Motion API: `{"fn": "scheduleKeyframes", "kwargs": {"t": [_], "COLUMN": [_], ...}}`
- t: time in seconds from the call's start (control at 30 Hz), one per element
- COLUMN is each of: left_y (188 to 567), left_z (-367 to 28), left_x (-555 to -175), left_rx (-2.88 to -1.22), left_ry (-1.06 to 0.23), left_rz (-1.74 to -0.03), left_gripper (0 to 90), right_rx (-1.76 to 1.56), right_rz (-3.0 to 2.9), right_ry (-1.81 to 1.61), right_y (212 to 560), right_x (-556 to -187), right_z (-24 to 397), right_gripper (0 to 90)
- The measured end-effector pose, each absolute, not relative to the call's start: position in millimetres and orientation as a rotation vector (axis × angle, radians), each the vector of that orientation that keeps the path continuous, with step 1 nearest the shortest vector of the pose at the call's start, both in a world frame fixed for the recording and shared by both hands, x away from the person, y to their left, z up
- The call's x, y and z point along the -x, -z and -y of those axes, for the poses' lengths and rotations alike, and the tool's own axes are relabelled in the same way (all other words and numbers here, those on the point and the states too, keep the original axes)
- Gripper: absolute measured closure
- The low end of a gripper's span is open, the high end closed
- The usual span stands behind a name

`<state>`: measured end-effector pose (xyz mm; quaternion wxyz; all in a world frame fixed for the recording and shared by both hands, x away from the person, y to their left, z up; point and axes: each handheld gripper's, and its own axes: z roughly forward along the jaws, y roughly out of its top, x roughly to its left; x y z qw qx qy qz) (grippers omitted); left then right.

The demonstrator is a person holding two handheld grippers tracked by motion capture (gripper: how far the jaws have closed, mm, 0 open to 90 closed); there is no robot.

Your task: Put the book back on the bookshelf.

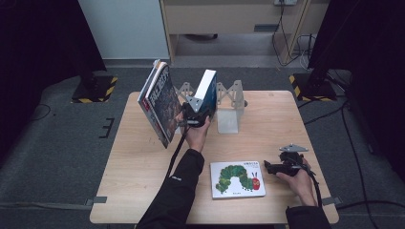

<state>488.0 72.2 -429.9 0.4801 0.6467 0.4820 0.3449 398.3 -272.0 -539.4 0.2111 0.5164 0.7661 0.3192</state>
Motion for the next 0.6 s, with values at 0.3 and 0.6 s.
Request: {"fn": "scheduleKeyframes", "kwargs": {"t": [0.3,0.6], "left_y": [439.1,440.7], "left_z": [-92.5,-90.5], "left_x": [-458.3,-458.2], "left_rx": [-1.577,-1.588], "left_ry": [-0.745,-0.729], "left_rz": [-1.106,-1.131], "left_gripper": [53.5,56.8], "right_rx": [-1.433,-1.428], "right_rz": [-2.13,-2.132], "right_ry": [-0.888,-0.887], "right_y": [539.4,539.4], "right_x": [-398.2,-398.3], "right_z": [271.7,271.8], "right_gripper": [2.0,2.0]}}
